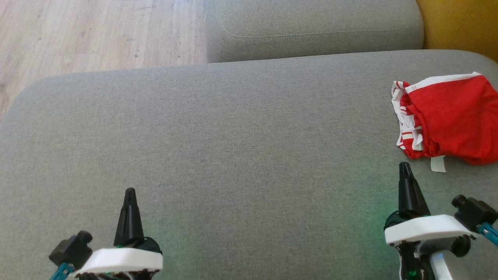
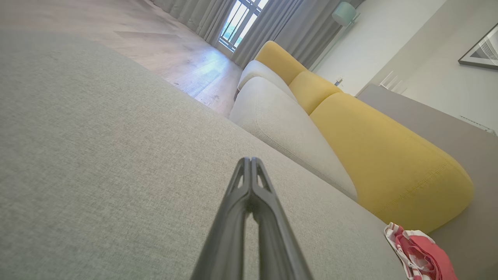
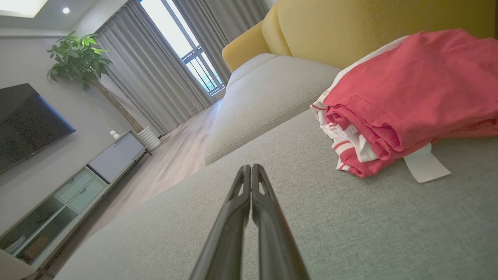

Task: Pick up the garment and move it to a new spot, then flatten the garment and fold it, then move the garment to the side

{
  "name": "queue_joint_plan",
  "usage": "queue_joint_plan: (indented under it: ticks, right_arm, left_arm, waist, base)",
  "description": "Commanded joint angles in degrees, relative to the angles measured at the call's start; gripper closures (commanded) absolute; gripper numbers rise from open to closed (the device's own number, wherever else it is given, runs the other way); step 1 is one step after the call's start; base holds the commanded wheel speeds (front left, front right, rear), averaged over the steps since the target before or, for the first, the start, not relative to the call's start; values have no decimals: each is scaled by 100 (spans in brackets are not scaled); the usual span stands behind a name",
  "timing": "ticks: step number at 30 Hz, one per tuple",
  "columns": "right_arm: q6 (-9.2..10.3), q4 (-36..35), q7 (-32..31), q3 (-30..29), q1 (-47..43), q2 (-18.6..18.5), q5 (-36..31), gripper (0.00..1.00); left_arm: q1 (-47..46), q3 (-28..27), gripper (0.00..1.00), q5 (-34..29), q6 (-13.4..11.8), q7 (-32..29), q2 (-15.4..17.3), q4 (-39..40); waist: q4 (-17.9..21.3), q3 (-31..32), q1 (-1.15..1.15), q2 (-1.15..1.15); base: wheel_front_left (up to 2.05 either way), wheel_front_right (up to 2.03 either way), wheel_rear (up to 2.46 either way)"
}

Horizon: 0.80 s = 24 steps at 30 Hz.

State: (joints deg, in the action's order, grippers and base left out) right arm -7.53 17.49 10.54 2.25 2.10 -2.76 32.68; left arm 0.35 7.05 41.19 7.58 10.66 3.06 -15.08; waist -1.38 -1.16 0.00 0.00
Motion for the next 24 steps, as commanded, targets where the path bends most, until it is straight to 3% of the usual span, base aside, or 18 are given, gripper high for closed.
queue_joint_plan:
  ticks: [1,24]
  right_arm:
    - [1,-208,-55,-15,284,-79,191,100]
    - [2,-245,-393,-157,308,-105,1585,100]
  left_arm:
    - [-293,-139,100,153,-3,-25,70,152]
    - [-369,-353,100,1367,-4,-363,100,151]
  waist:
    - [2,1,0,0]
    - [34,24,0,0]
  base:
    - [0,0,0]
    - [0,0,0]
